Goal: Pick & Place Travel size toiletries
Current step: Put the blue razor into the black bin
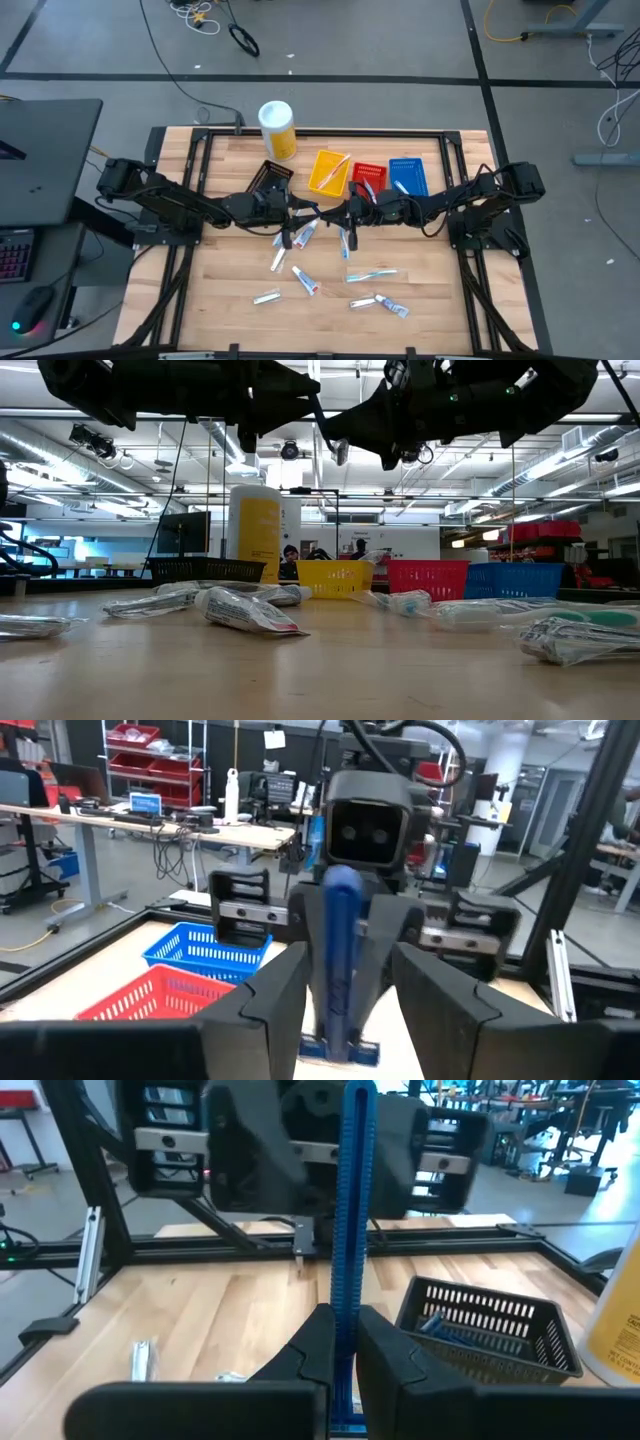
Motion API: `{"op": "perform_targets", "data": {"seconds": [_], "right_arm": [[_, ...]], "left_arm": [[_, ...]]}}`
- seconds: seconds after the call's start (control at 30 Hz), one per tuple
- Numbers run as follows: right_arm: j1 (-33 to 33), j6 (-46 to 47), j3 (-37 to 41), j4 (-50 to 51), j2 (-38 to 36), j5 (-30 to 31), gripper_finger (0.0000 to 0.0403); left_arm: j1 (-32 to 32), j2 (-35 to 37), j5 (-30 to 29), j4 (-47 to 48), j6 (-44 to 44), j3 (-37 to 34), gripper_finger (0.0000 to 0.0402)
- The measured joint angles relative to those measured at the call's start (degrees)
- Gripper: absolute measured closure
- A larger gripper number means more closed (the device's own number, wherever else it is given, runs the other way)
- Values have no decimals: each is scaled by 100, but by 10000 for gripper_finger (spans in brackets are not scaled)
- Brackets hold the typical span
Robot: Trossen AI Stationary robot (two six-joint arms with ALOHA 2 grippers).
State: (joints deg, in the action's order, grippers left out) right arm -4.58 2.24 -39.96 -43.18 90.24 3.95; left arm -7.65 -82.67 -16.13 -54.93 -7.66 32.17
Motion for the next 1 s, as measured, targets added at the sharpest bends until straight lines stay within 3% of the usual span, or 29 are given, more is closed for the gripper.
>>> {"op": "perform_targets", "data": {"seconds": [0.27, 0.63, 0.87, 1.0], "right_arm": [[3, -120, -309, 267, -2, 0, 377], [4, -170, -326, 309, -2, 72, 374], [13, -179, -326, 641, -7, 154, 312], [7, -177, -326, 1294, -7, 796, 279]], "left_arm": [[204, 1, 489, 53, 16, 106, 285], [203, 1, 479, 81, 107, 106, 362], [202, 2, 112, 364, 31, 113, 338], [204, 2, -174, 734, 8, 113, 348]]}}
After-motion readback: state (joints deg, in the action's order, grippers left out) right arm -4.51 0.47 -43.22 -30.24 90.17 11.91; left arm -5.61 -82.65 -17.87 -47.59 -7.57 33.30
